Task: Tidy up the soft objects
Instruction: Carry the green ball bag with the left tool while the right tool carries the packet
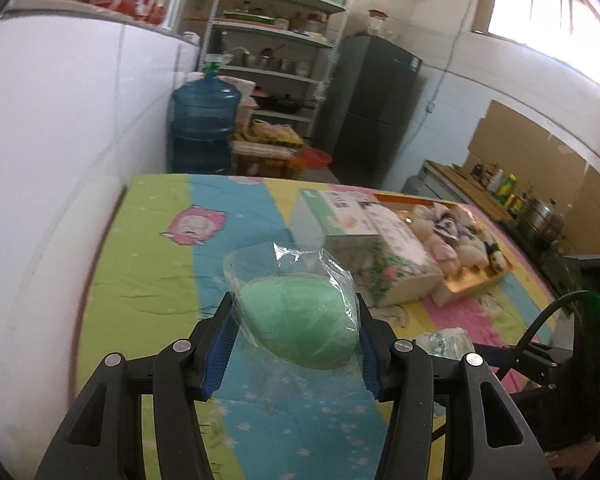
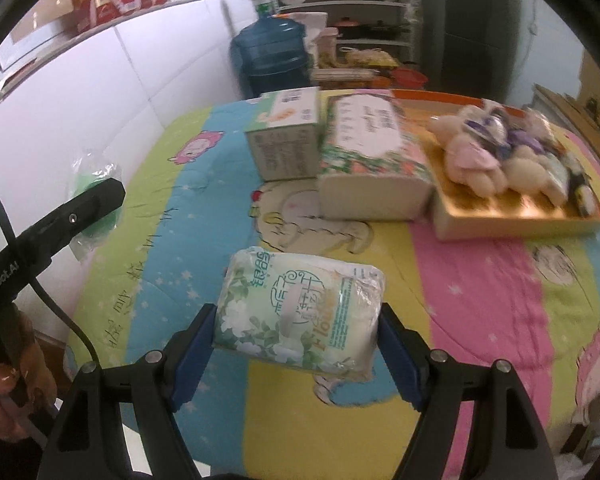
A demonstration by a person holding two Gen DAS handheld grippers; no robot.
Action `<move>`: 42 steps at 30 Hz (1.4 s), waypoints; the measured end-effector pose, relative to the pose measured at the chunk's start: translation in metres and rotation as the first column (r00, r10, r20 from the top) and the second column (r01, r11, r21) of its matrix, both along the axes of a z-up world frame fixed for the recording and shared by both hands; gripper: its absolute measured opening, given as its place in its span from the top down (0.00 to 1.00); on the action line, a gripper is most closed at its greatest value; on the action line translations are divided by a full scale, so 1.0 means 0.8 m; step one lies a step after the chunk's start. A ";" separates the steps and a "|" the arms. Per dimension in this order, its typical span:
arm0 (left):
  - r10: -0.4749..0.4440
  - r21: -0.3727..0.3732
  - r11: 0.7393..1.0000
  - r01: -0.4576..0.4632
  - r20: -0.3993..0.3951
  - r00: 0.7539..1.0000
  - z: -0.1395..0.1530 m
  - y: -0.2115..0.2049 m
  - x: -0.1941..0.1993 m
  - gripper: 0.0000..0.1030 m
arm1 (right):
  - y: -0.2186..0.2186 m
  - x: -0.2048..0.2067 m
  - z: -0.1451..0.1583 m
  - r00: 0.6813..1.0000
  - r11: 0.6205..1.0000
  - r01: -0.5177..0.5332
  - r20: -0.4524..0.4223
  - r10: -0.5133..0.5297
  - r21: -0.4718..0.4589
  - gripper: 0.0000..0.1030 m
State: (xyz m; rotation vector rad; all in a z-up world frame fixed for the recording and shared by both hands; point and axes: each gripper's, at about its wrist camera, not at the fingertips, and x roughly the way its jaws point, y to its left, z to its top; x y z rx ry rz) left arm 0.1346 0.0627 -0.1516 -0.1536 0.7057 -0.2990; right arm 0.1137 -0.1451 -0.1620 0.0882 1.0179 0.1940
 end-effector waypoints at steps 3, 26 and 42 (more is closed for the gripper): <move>-0.044 0.005 0.999 0.044 0.011 0.999 0.005 -0.020 -0.003 0.46 | -0.022 -0.011 0.004 0.999 0.999 0.044 0.008 -0.044 -0.001 0.25; -0.349 0.011 0.937 0.349 0.029 0.937 0.032 -0.190 0.007 0.46 | -0.196 -0.061 0.028 0.931 0.932 0.362 0.049 -0.362 0.013 0.25; -0.392 0.002 0.920 0.392 0.013 0.920 0.034 -0.287 0.051 0.46 | -0.278 -0.030 0.034 0.915 0.917 0.400 0.053 -0.400 0.009 0.25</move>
